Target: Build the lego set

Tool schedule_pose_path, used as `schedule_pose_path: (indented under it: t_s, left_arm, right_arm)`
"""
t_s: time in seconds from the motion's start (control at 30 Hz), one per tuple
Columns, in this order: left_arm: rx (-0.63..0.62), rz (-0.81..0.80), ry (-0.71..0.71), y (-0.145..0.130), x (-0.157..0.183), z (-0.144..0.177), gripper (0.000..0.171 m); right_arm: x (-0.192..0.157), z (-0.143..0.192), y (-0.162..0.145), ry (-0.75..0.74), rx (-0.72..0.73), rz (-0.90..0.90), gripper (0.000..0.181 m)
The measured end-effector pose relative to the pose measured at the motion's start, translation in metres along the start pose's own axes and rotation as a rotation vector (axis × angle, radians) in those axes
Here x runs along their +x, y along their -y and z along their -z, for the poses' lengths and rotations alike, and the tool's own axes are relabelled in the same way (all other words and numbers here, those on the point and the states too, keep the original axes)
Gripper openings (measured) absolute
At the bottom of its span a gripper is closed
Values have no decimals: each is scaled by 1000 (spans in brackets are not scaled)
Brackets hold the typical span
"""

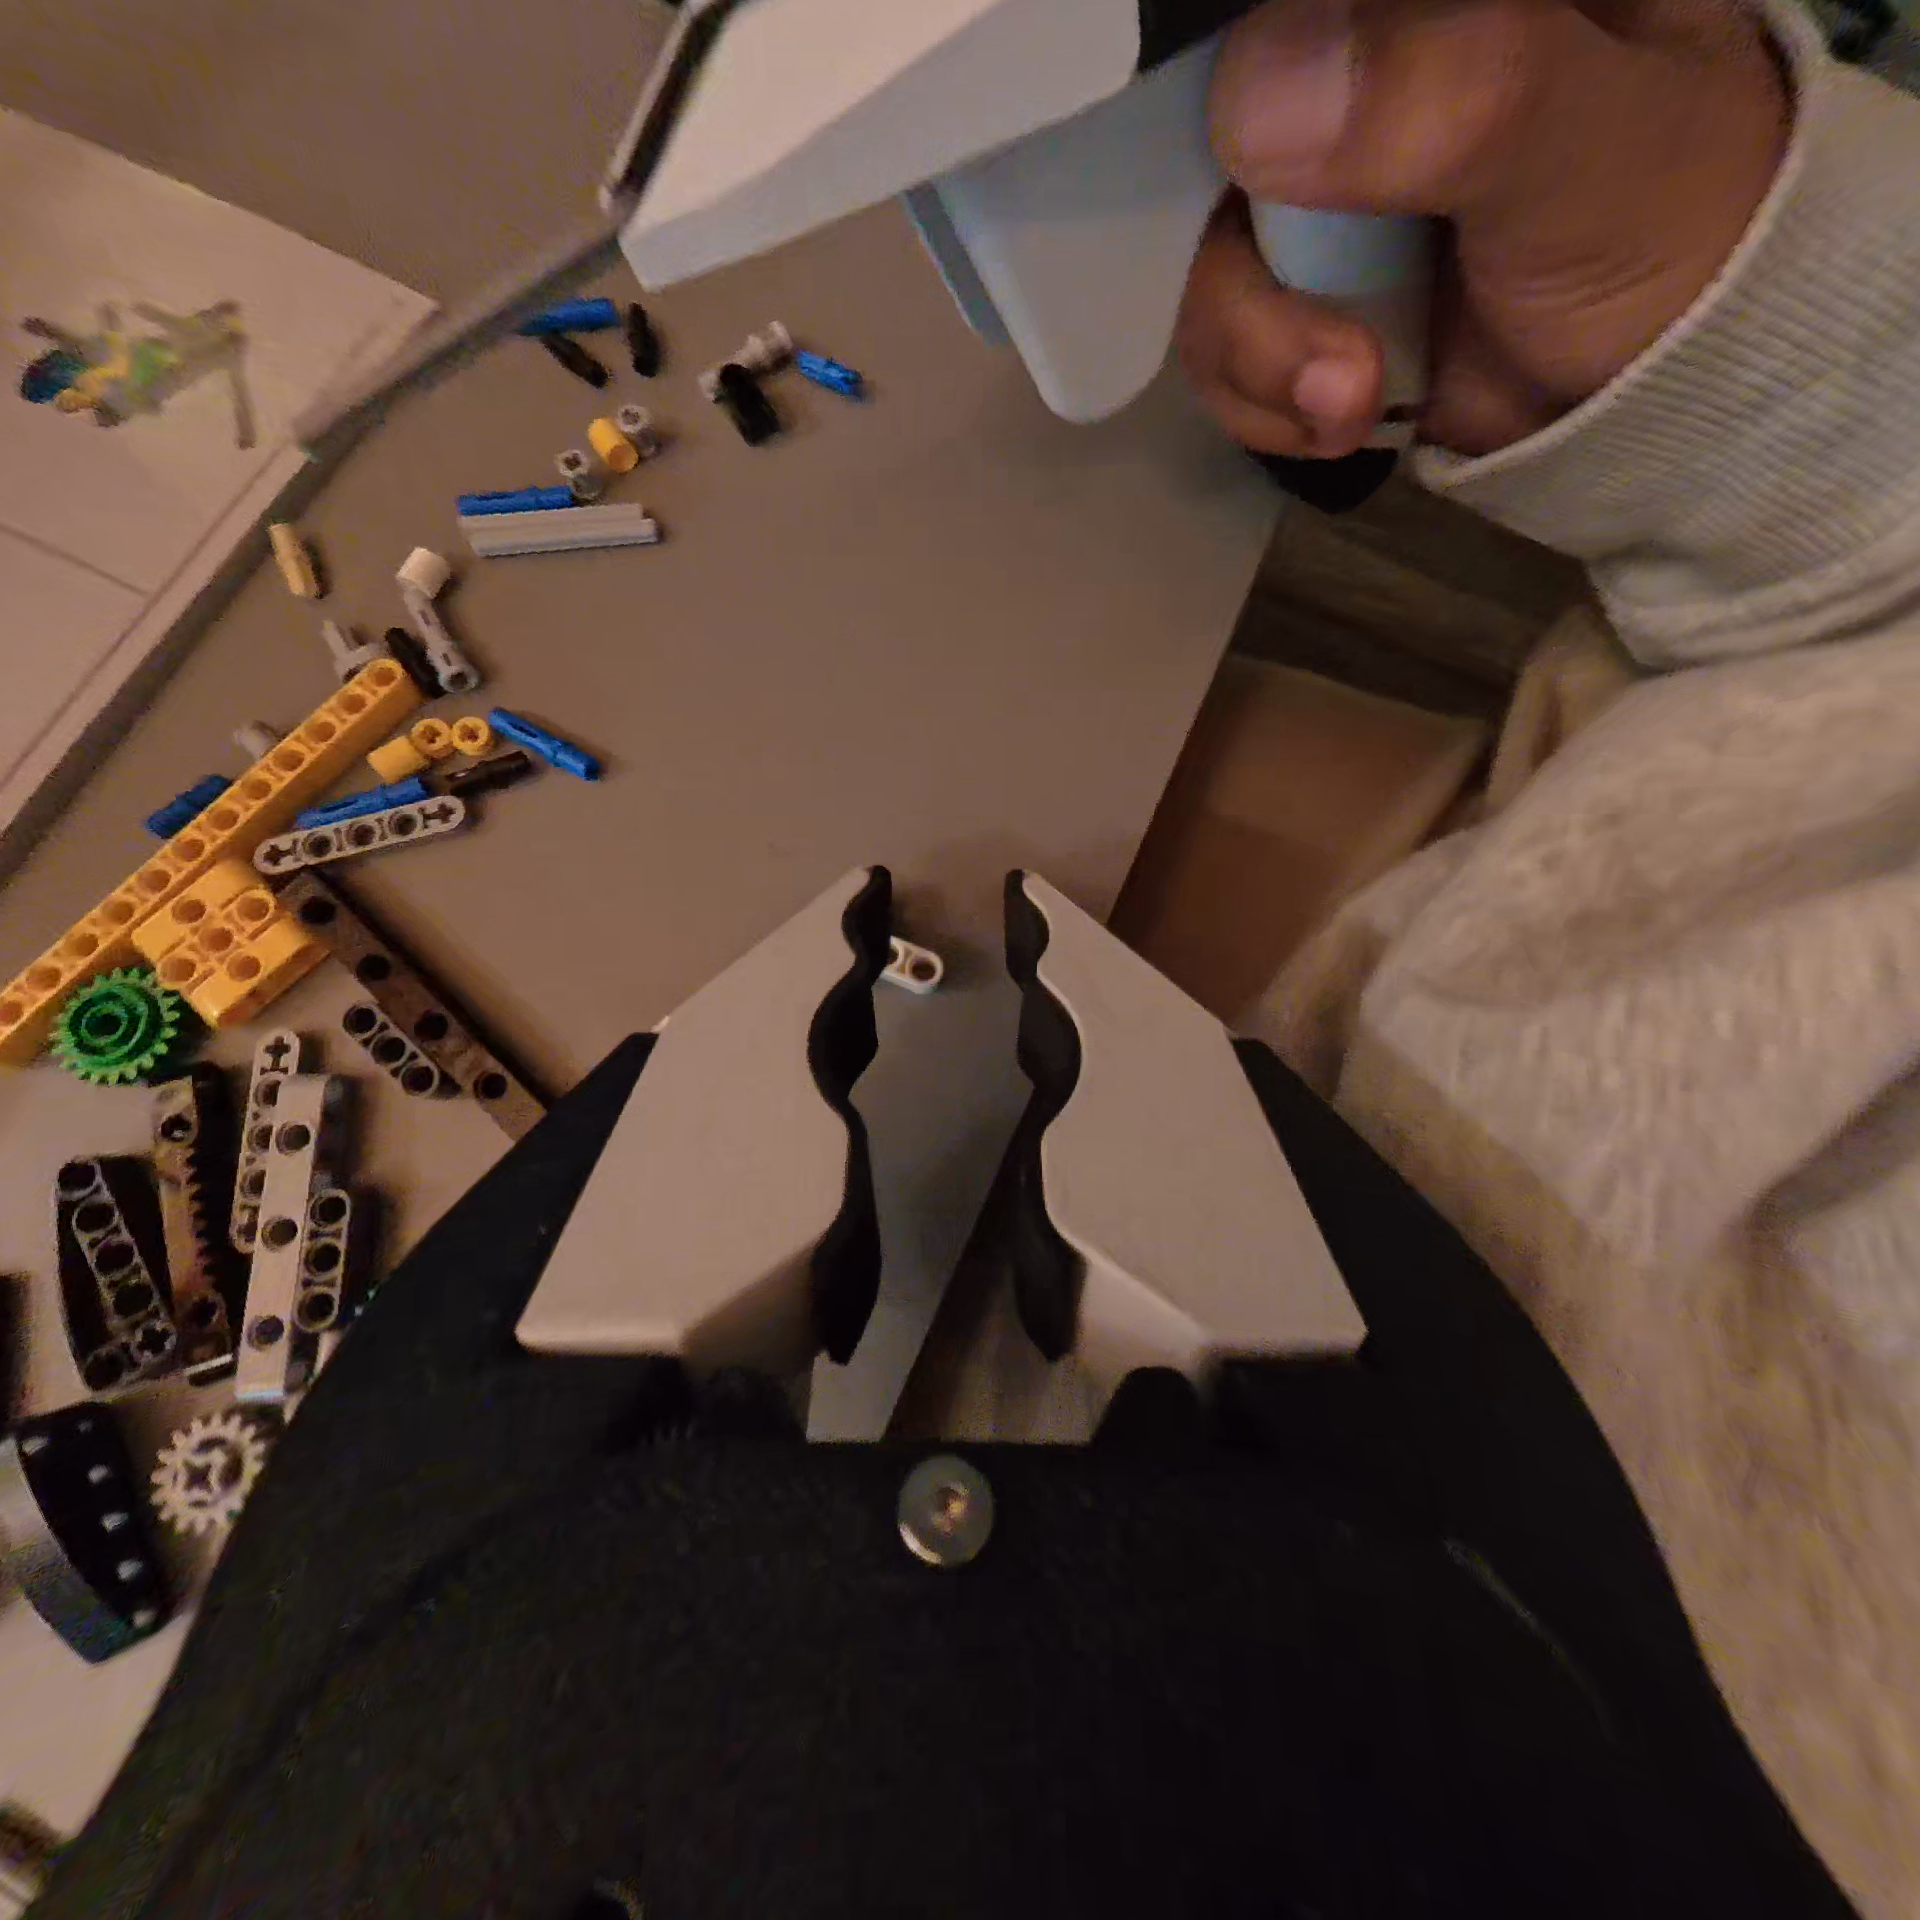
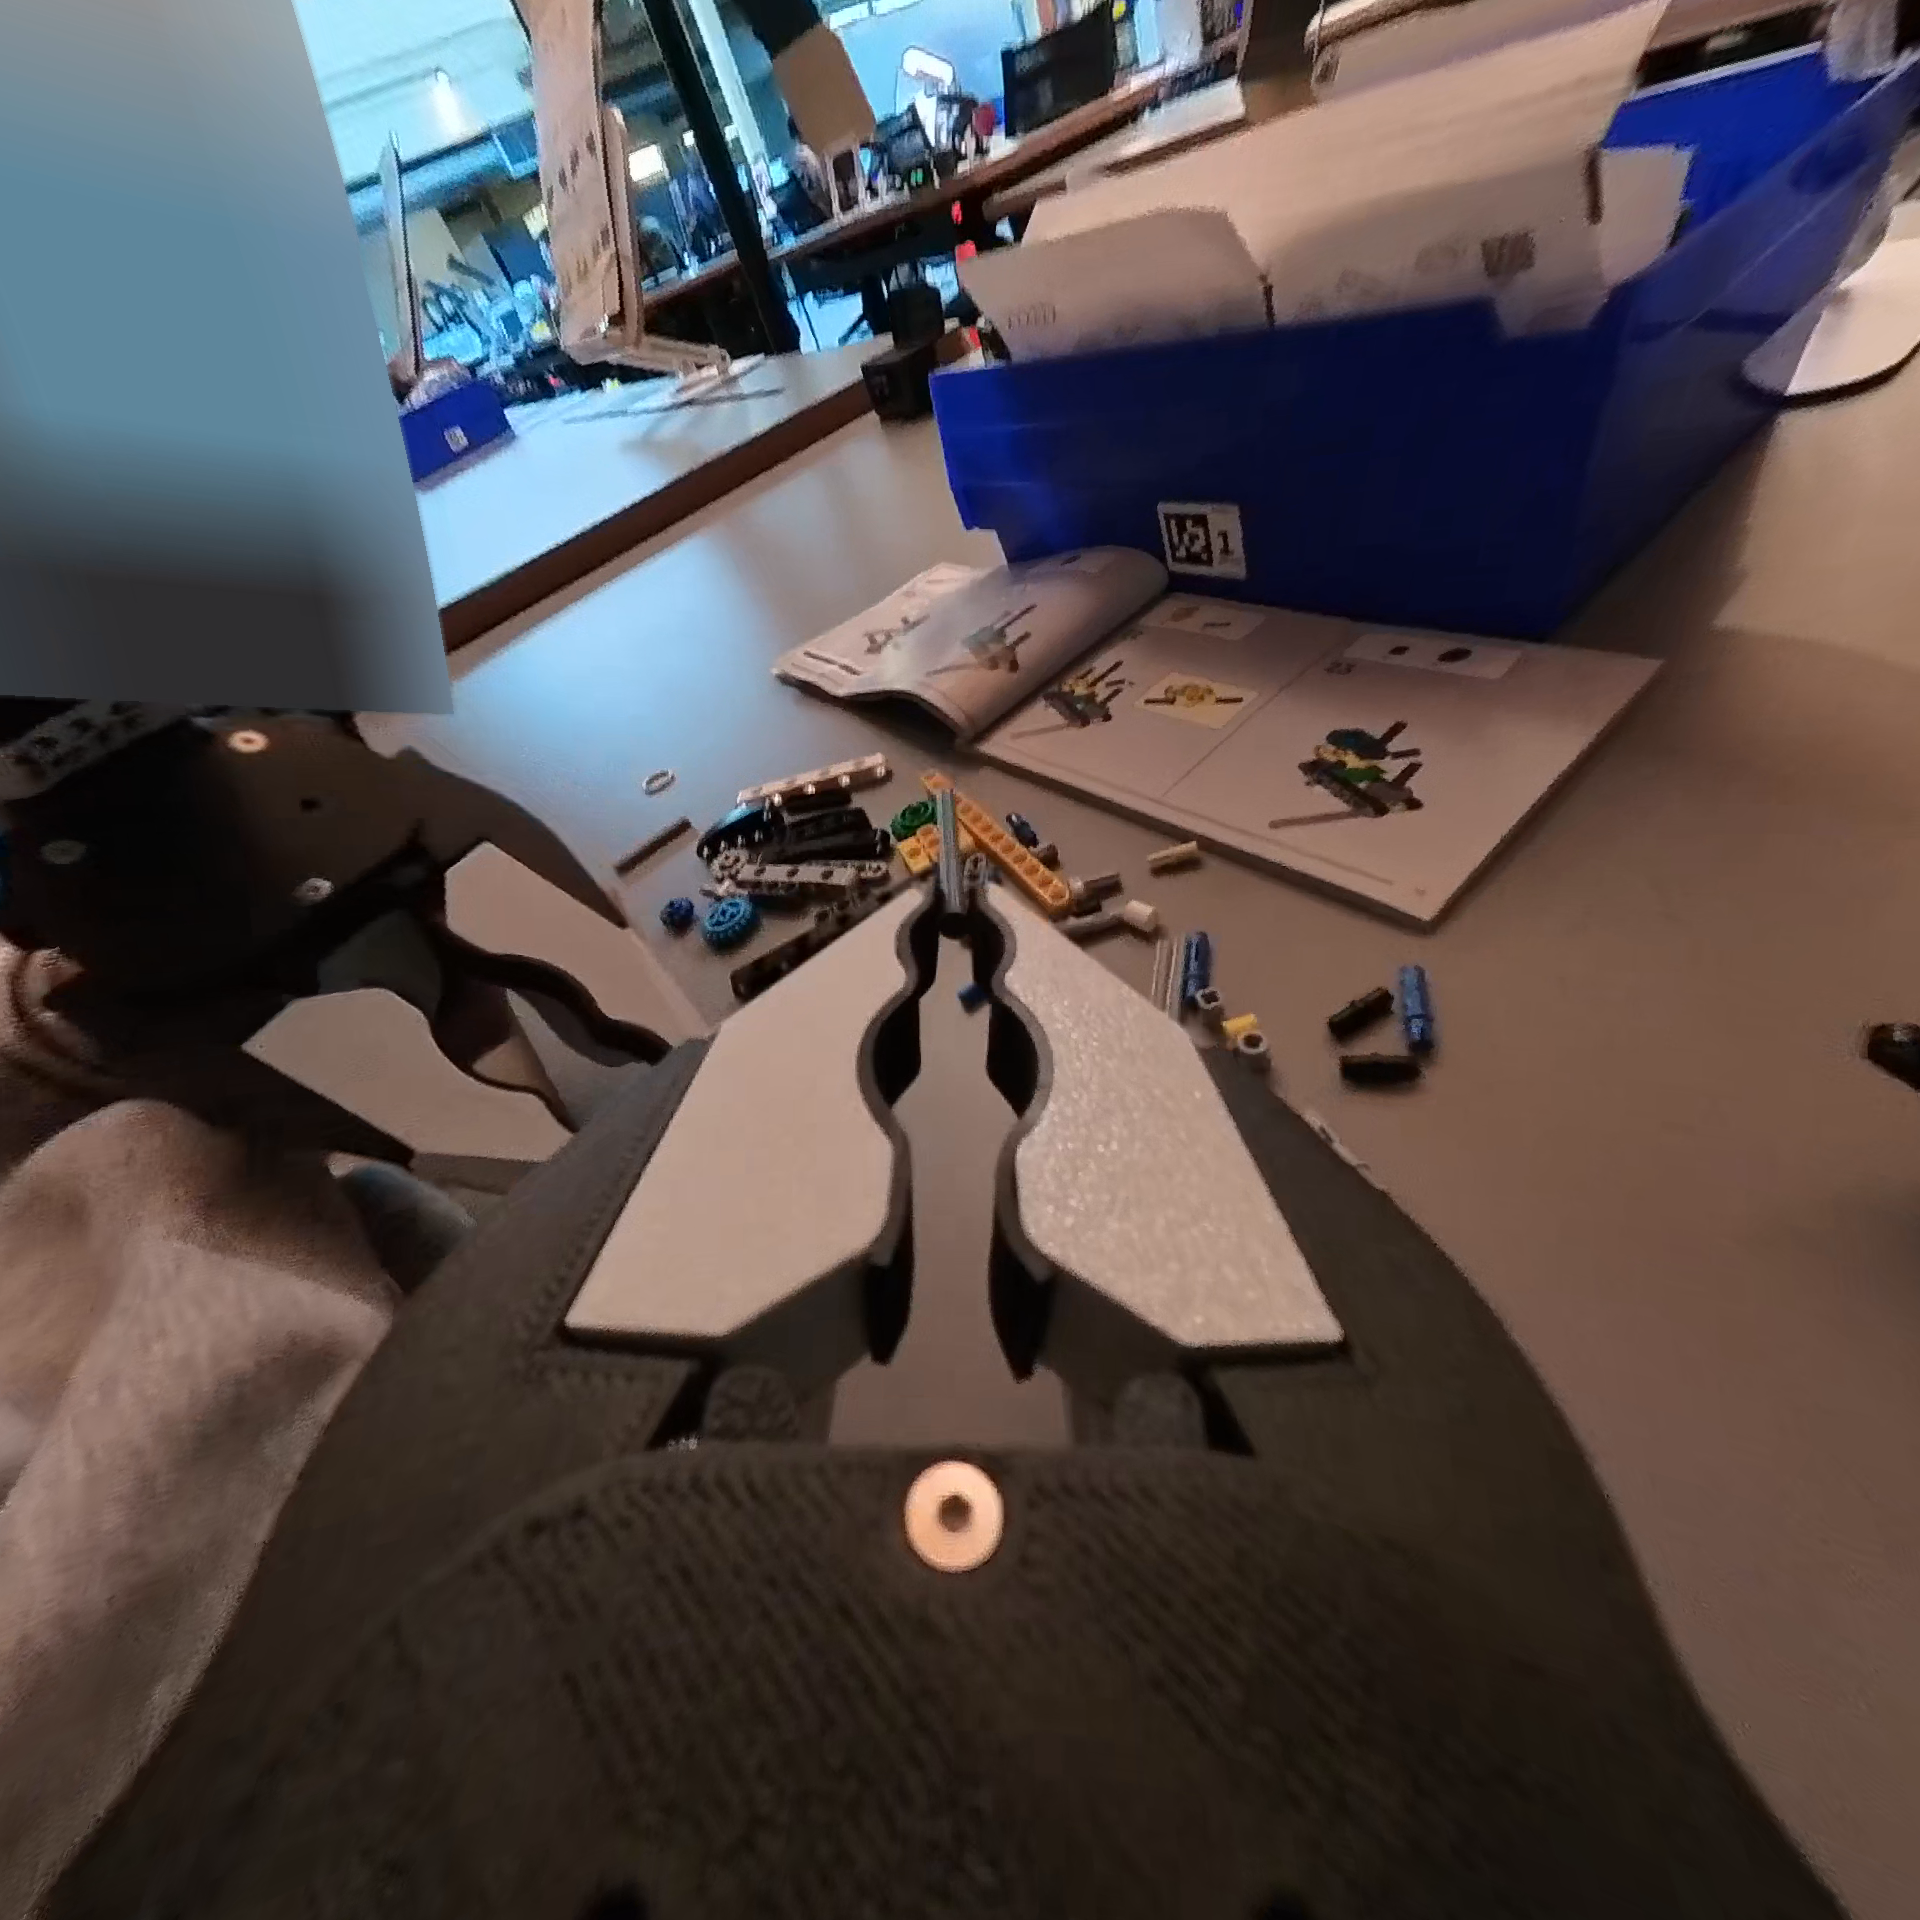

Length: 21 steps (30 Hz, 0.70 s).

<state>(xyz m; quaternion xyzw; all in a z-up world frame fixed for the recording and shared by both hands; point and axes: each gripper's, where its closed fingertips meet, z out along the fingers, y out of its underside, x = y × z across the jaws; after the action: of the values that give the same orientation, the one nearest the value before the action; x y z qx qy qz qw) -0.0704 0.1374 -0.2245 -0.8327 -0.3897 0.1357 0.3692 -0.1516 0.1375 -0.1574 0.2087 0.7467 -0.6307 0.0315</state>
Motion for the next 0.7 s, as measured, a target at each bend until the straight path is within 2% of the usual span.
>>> schedule_pose_path:
  t_s: [0.13,0.47,0.6,0.7]
  left_arm:
    - [15,20,113,-3,-8,-1,16]
    - [-11,61,239,-17,-35,19,16]
    - [23,84,124,-20,-26,18,22]
    - [15,94,94,-27,-26,15,23]
  right_arm:
    - [-1,-5,-12,-22,-79,45,4]
    - [-6,-10,-18,-26,-107,80,4]
    - [-10,-11,-20,-22,-123,102,4]
    - [-13,-12,-22,-13,-133,114,4]
